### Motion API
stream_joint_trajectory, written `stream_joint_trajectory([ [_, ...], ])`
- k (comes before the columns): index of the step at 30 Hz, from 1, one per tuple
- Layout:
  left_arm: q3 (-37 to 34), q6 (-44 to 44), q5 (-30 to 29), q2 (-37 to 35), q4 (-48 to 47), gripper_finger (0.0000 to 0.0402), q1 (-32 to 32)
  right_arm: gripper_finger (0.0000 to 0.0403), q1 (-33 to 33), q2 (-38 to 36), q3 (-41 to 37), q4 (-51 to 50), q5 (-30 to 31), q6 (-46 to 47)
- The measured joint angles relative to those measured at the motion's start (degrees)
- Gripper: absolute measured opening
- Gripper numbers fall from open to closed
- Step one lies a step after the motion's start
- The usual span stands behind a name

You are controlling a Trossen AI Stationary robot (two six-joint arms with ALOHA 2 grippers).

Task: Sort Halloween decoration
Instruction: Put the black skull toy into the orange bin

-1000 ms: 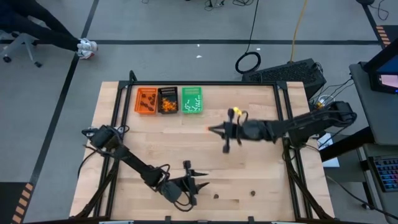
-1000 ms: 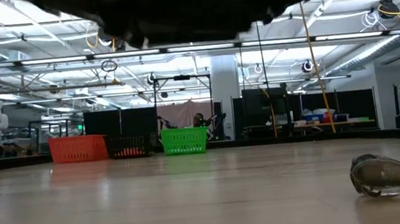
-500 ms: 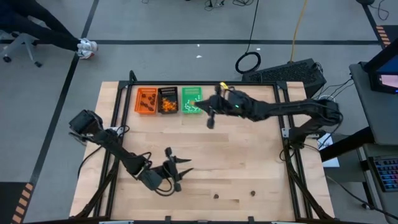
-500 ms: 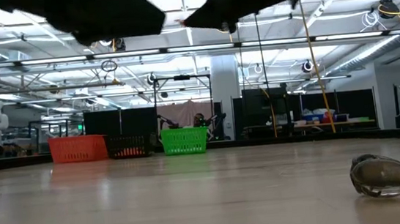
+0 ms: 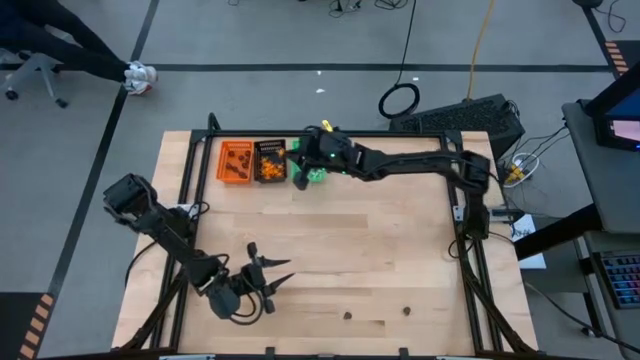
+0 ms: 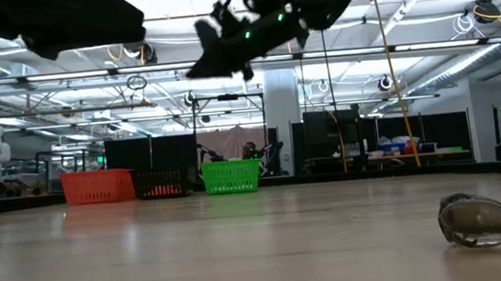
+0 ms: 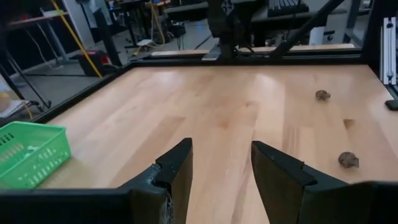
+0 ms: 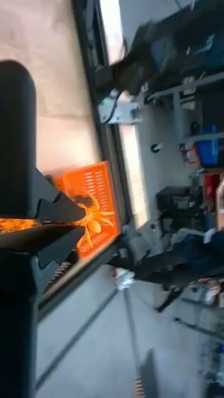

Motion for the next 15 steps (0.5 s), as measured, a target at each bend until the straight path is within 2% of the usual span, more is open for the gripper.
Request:
stream_joint_trajectory([
  [8, 0.0, -0.6, -2.9, 0.0, -1.1, 0.0162, -2.1, 0.0000, -0.8, 7.6, -0.1, 4.6, 1.7, 6.2],
  [15, 0.0, -0.6, -3.2, 0.0, -0.8, 0.0162, -2.0, 0.0000, -0.4, 13.9, 3.3, 5.4, 5.2, 6.4],
])
